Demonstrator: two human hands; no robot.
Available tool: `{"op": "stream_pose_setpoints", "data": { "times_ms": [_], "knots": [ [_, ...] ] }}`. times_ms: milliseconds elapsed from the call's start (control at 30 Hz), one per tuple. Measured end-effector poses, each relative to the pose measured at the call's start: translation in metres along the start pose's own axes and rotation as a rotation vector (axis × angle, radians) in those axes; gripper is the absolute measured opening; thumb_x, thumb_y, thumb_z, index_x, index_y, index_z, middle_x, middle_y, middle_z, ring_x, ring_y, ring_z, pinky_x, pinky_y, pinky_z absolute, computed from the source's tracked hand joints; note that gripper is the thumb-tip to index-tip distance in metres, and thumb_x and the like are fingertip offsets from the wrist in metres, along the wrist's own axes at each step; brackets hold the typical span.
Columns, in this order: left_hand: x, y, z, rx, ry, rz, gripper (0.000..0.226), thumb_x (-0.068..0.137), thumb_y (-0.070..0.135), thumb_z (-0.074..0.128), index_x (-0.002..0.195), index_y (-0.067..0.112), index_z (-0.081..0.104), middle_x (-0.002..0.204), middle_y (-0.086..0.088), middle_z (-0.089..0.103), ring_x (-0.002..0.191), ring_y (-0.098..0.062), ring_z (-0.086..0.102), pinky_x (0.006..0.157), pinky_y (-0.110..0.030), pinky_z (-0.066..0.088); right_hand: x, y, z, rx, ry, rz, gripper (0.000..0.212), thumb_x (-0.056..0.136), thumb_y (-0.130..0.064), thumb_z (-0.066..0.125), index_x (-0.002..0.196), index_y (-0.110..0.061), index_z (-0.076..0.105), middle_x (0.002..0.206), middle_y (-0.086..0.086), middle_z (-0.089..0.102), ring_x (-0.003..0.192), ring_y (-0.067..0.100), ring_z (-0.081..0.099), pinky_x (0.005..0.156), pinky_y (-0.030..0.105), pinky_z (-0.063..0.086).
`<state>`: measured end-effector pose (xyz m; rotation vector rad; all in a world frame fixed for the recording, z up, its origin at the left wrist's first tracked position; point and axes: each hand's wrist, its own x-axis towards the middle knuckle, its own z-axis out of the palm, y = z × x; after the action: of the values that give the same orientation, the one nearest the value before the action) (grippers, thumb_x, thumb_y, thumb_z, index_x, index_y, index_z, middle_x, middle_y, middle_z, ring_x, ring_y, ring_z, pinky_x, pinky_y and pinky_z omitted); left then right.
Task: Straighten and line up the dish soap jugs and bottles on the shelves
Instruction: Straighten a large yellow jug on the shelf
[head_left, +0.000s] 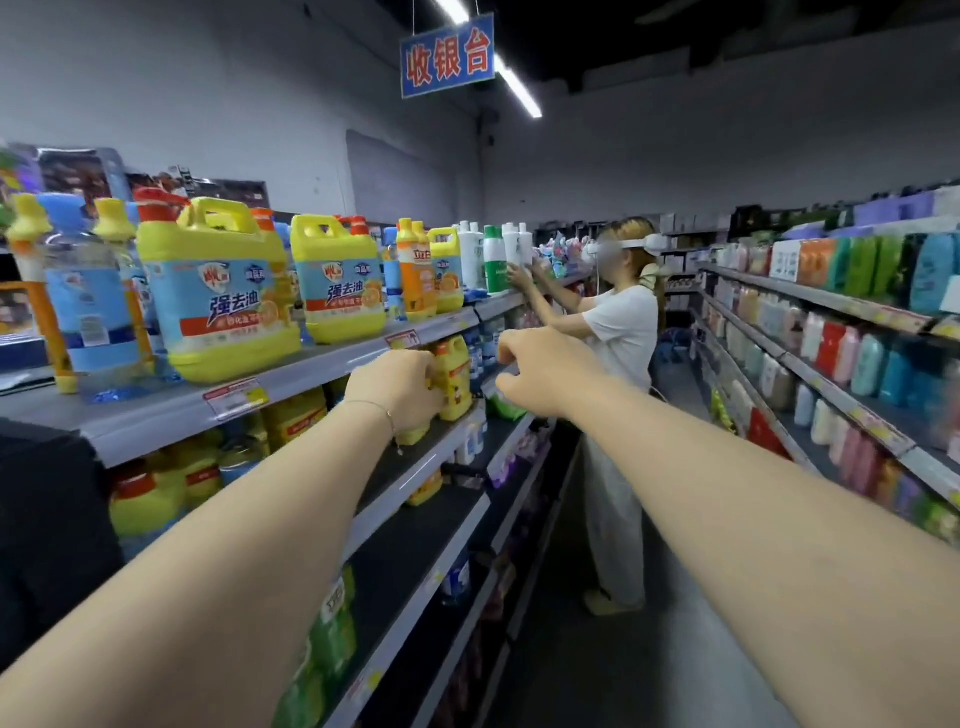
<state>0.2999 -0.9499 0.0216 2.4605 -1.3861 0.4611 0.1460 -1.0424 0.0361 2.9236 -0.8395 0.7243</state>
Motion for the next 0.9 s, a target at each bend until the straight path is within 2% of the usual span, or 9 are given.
{"op": "stream_pose_setpoints", "data": {
  "times_ms": [67, 133, 267, 400, 533, 667, 900],
  "knots": [
    [0.02, -0.007, 0.009, 0.022, 0.002, -0.03, 0.03, 0.091, 0.034, 0.052, 0.119, 0.024, 0.059, 0.12, -0.003, 0.061, 0.105, -0.026, 0.058, 0.088, -0.039, 0.051, 0.028, 0.011, 0.015, 0.029, -0.016, -0.031, 0.022, 0.09, -0.03, 0.049, 0.108, -0.017, 0.053, 0.105, 0.002, 0.057, 0.089, 0.024, 0.055, 0.073, 0.034, 0.04],
    [0.038, -0.015, 0.017, 0.041, 0.01, -0.066, 0.032, 0.092, 0.035, 0.052, 0.122, 0.025, 0.058, 0.122, -0.003, 0.061, 0.109, -0.027, 0.058, 0.092, -0.043, 0.05, 0.055, 0.019, 0.031, 0.047, -0.032, -0.061, 0.021, 0.09, -0.03, 0.048, 0.106, -0.017, 0.053, 0.105, 0.003, 0.058, 0.088, 0.025, 0.055, 0.072, 0.034, 0.039],
    [0.073, -0.033, 0.03, 0.103, 0.038, -0.156, 0.03, 0.094, 0.03, 0.051, 0.121, 0.021, 0.058, 0.123, -0.005, 0.06, 0.11, -0.027, 0.057, 0.084, -0.037, 0.05, 0.11, 0.031, 0.058, 0.082, -0.037, -0.147, 0.023, 0.09, -0.031, 0.049, 0.109, -0.017, 0.053, 0.109, 0.003, 0.057, 0.093, 0.026, 0.056, 0.079, 0.037, 0.047],
    [0.098, -0.05, 0.037, 0.134, 0.076, -0.306, 0.034, 0.094, 0.03, 0.051, 0.126, 0.02, 0.054, 0.131, -0.005, 0.055, 0.116, -0.027, 0.054, 0.09, -0.038, 0.049, 0.163, 0.036, 0.077, 0.135, -0.06, -0.285, 0.023, 0.09, -0.031, 0.048, 0.109, -0.018, 0.053, 0.109, 0.004, 0.058, 0.092, 0.025, 0.056, 0.076, 0.037, 0.049],
    [0.114, -0.058, 0.031, 0.17, 0.121, -0.438, 0.032, 0.093, 0.032, 0.052, 0.123, 0.02, 0.056, 0.127, -0.005, 0.056, 0.11, -0.026, 0.056, 0.087, -0.038, 0.05, 0.211, 0.035, 0.088, 0.181, -0.07, -0.416, 0.023, 0.093, -0.031, 0.048, 0.111, -0.018, 0.052, 0.111, 0.005, 0.057, 0.094, 0.027, 0.056, 0.074, 0.035, 0.047],
    [0.111, -0.062, 0.022, 0.212, 0.148, -0.548, 0.03, 0.093, 0.032, 0.053, 0.119, 0.019, 0.058, 0.122, -0.006, 0.058, 0.107, -0.027, 0.056, 0.081, -0.034, 0.047, 0.239, 0.02, 0.105, 0.283, -0.055, -0.54, 0.024, 0.091, -0.032, 0.049, 0.112, -0.018, 0.052, 0.114, 0.005, 0.057, 0.094, 0.027, 0.057, 0.078, 0.041, 0.053],
    [0.059, -0.083, 0.003, 0.301, 0.217, -0.754, 0.026, 0.092, 0.028, 0.051, 0.115, 0.018, 0.061, 0.123, -0.006, 0.058, 0.107, -0.026, 0.055, 0.085, -0.035, 0.047, 0.249, -0.033, 0.133, 0.466, -0.129, -0.742, 0.024, 0.092, -0.032, 0.052, 0.114, -0.021, 0.052, 0.117, 0.003, 0.057, 0.097, 0.024, 0.056, 0.077, 0.038, 0.051]
  ]
}}
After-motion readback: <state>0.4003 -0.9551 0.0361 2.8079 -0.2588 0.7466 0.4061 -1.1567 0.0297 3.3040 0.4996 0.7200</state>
